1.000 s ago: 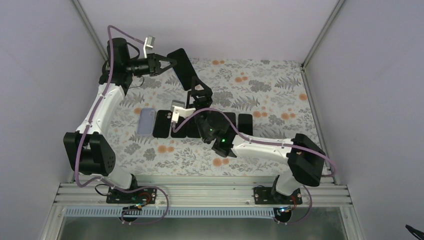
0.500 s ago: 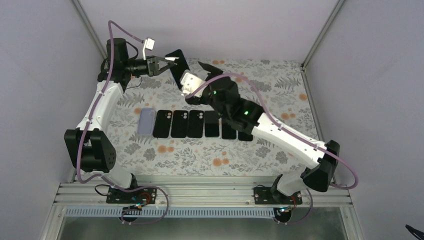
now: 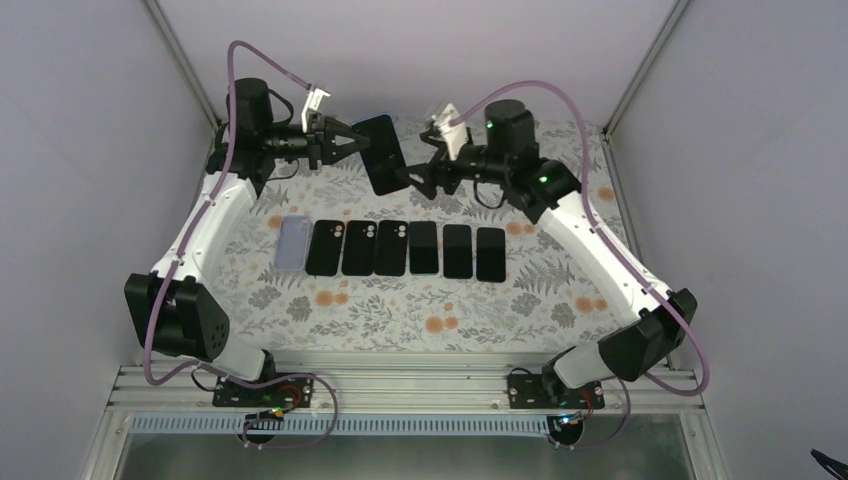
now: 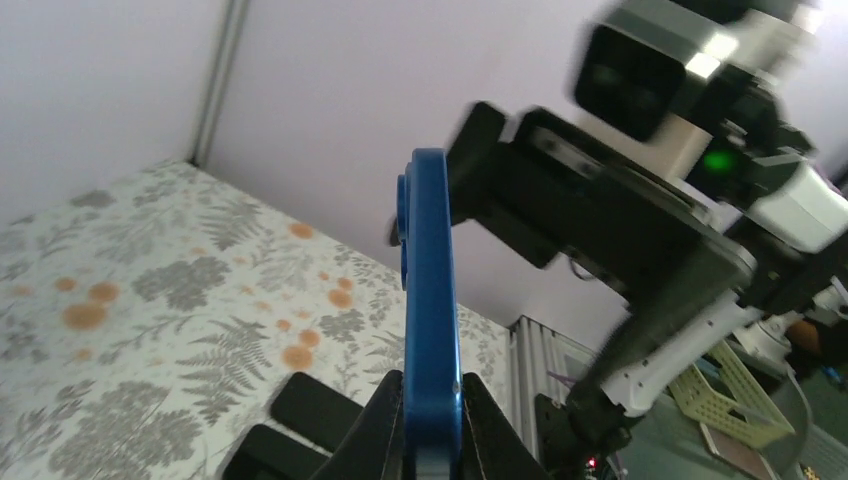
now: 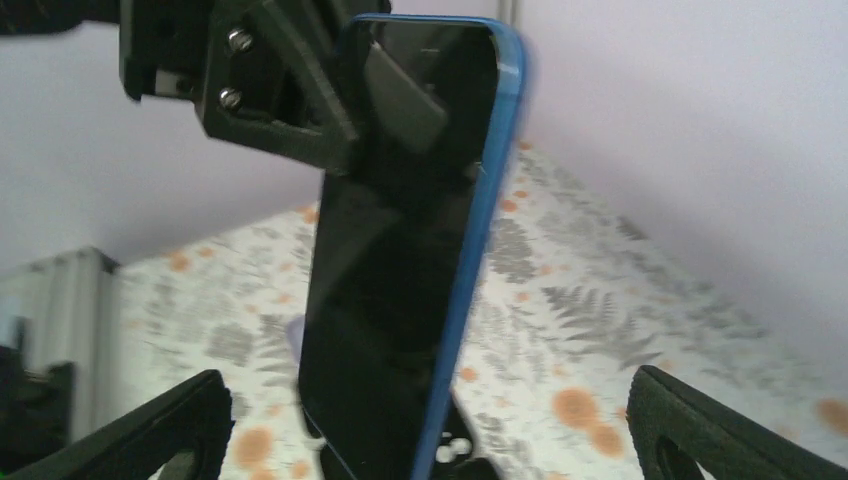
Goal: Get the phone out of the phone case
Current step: Place the phone at the center of the board.
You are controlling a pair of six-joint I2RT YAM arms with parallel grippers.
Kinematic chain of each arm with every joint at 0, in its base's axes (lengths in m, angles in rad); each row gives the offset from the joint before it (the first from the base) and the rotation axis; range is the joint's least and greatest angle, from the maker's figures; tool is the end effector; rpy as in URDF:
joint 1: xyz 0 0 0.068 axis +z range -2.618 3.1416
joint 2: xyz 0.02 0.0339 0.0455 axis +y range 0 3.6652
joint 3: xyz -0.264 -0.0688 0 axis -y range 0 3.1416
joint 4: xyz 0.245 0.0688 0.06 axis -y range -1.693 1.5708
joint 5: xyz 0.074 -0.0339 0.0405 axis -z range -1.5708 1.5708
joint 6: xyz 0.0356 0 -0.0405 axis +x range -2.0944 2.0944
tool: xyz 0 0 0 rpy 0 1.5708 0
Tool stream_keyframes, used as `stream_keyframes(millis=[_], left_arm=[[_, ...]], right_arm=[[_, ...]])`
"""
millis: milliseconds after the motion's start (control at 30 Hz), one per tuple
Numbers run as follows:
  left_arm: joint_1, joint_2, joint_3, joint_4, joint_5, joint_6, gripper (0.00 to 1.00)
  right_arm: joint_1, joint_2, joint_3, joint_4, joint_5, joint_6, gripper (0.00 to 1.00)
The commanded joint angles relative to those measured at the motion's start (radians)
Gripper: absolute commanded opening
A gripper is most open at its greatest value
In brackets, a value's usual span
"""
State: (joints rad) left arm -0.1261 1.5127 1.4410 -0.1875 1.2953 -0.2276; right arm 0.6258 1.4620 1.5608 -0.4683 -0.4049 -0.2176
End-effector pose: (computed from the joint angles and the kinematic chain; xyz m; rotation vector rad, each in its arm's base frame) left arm 0.3273 -0.0760 0.3979 0.8505 1.6483 -1.4107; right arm 0.2582 0.2039 0.4213 -1.0468 1.6645 0.6617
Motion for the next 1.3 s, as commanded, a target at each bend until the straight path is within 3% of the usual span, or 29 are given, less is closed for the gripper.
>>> stream_keyframes(millis=[0, 367, 733, 800, 867, 1033, 1133, 1233, 1267], left_arm=[[-0.040, -0.043, 0.005, 0.075, 0.083, 0.052, 0.02], [-0.126, -0.023, 0.039, 0.060, 0.047, 0.059, 0.02], [-0.175, 0.045, 0.106, -0.020, 0.003, 0.084, 0.02], [-0.177, 0.056, 0.110, -0.025, -0.010, 0.077, 0.03], [-0.177, 0.067, 0.116, -0.031, -0.025, 0.074, 0.14], [-0.175, 0.088, 0.155, -0.111, -0.076, 0.121, 0.63], [-0.176, 0.093, 0.163, -0.151, -0.103, 0.149, 0.83], [-0.175, 0.085, 0.149, -0.155, -0.118, 0.158, 0.99], [-0.176, 0.084, 0.148, -0.155, -0.122, 0.161, 1.00]], right_arm=[[-0.137, 0.028, 0.014, 0.021, -0.458, 0.283, 0.90], [-0.170, 0.032, -0.036, 0.080, -0.588, 0.368, 0.71], [-0.174, 0.023, -0.044, 0.024, -0.559, 0.314, 0.08], [-0.179, 0.009, -0.052, 0.022, -0.556, 0.312, 0.03], [-0.194, -0.004, -0.059, 0.020, -0.556, 0.311, 0.03], [-0.257, -0.029, -0.078, -0.045, -0.521, 0.270, 0.03], [-0.305, -0.077, -0.158, -0.051, -0.475, 0.253, 0.03], [-0.370, -0.110, -0.209, -0.085, -0.429, 0.226, 0.03], [-0.390, -0.111, -0.213, -0.108, -0.412, 0.211, 0.03]])
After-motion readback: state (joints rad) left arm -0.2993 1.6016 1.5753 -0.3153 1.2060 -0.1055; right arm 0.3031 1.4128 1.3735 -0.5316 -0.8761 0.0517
